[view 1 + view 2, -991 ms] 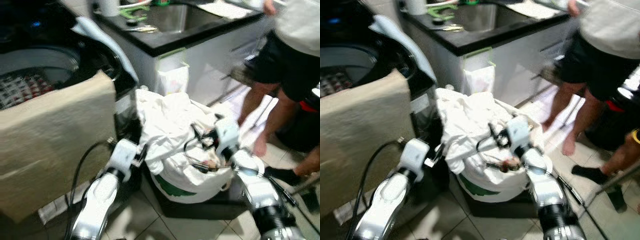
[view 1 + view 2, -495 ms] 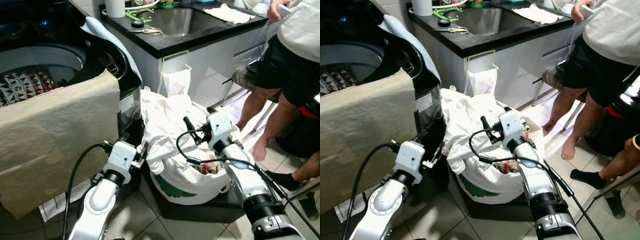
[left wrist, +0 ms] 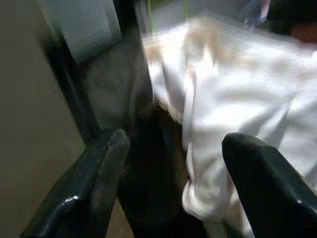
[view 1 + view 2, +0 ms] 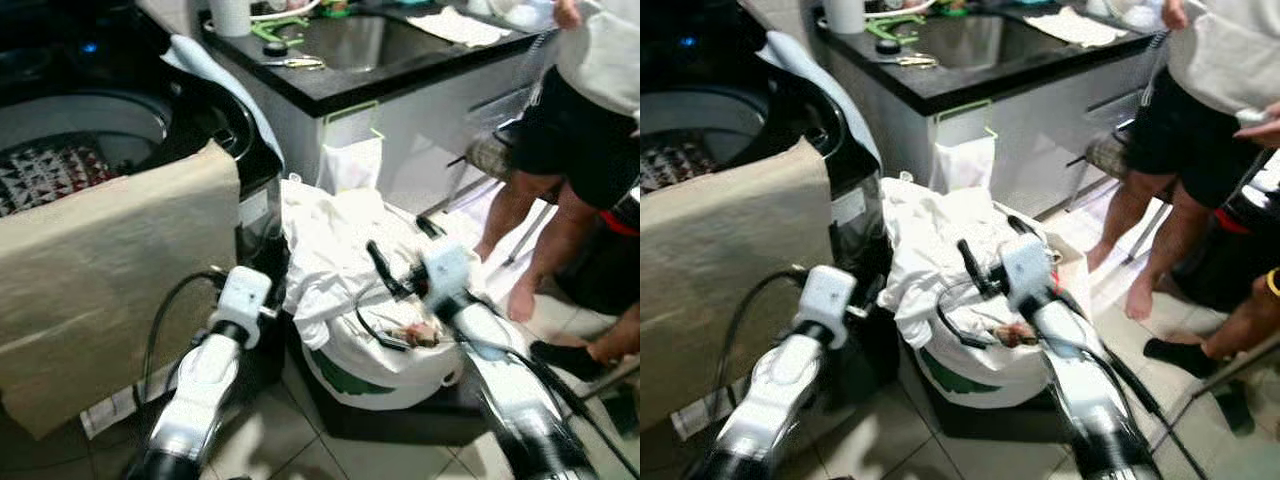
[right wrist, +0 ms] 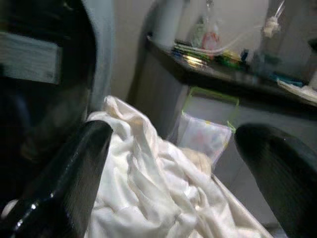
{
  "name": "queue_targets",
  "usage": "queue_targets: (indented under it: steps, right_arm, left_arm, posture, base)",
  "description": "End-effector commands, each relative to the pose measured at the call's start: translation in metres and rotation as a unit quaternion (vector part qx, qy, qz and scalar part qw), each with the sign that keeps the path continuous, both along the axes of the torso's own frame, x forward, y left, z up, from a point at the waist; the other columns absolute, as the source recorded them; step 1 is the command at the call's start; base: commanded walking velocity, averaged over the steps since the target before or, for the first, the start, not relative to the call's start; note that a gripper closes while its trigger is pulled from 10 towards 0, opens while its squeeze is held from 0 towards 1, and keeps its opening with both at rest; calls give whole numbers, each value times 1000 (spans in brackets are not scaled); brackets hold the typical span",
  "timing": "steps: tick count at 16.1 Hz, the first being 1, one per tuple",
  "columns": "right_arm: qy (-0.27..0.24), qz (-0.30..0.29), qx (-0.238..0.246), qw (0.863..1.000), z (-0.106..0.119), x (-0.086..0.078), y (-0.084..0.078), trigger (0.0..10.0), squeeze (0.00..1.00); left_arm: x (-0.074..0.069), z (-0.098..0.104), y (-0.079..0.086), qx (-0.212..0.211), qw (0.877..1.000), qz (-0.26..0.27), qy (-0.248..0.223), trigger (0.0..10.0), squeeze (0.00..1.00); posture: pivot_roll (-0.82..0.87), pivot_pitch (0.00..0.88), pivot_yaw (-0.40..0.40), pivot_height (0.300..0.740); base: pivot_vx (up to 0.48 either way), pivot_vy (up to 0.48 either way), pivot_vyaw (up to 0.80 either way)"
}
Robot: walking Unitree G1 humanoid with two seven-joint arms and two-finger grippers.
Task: Clothes washing
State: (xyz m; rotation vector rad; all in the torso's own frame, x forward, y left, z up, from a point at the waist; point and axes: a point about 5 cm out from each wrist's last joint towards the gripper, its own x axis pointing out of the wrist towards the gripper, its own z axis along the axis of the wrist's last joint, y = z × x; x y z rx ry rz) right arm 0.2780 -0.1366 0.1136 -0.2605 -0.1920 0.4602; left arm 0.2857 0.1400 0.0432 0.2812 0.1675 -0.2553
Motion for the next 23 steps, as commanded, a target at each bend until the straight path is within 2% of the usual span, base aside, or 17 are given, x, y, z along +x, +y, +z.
queue_targets:
  steps: [1,4,8,9,11,12,13,14,15,16,17,19,21,22,23]
  right_arm:
    - [-4,16,-10,1000,9,-19,-1,10000,0]
    - [14,3,-15,1000,4,-33,-7,10000,0]
    - [25,-6,-12,1000,12,-41,-6,10000,0]
    - [38,-14,-8,999,7,-37,-9,10000,0]
    - [66,-53,43,995,-7,-6,-11,10000,0]
    - [68,-63,51,994,-8,4,-11,10000,0]
    - [67,-71,62,993,-8,21,-8,10000,0]
    - [72,-71,68,993,-8,29,-3,10000,0]
    - [77,-69,68,992,-9,31,0,10000,0]
    - [92,-67,71,991,-18,37,4,10000,0]
    - [113,-75,80,987,-26,41,4,10000,0]
    - [172,-96,107,975,-47,45,1,10000,0]
    - [214,-118,155,957,-60,46,-2,10000,0]
    - [222,-123,165,953,-62,47,-3,10000,0]
    - [226,-130,158,952,-67,46,-4,10000,0]
  left_arm:
    - [1,-22,0,18,999,8,49,10000,0]
    - [8,-22,-3,14,998,12,54,10000,0]
    - [14,-26,-3,19,998,11,57,10000,0]
    - [16,-20,-1,11,999,16,39,10000,0]
    - [11,6,-8,-16,999,-9,-45,10000,0]
    - [8,19,-11,-27,997,-19,-70,10000,0]
    - [2,45,-19,-36,992,-42,-114,10000,0]
    - [-3,63,-23,-42,988,-59,-139,10000,0]
    - [-5,72,-22,-44,986,-63,-151,10000,0]
    - [-14,92,-17,-38,983,-68,-169,10000,0]
    - [-20,103,-12,-31,981,-65,-177,10000,0]
    - [-42,129,4,-11,982,-44,-184,10000,0]
    - [-58,139,11,4,984,-37,-173,10000,0]
    - [-61,141,12,4,985,-36,-168,10000,0]
    - [-71,147,15,10,987,-34,-158,10000,0]
  posture:
    - [-179,0,5,740]
    - [-209,0,29,740]
    - [-215,0,37,740]
    - [-151,0,37,740]
    - [-87,0,37,740]
    - [-16,0,26,740]
    - [30,0,17,740]
    - [86,0,-1,740]
    - [144,0,-26,740]
    - [179,0,-41,740]
    - [217,0,-57,740]
    - [303,0,-80,740]
    - [333,0,-69,740]
    - [333,0,-69,740]
    - [364,0,-58,740]
  base:
    - [0,0,0]
    - [0,0,0]
    - [0,0,0]
    - [0,0,0]
    - [0,0,0]
    - [0,0,0]
    - [0,0,0]
    - [0,0,0]
    - [0,0,0]
    - [0,0,0]
    - [0,0,0]
    - [0,0,0]
    - [0,0,0]
    - [0,0,0]
    - [0,0,0]
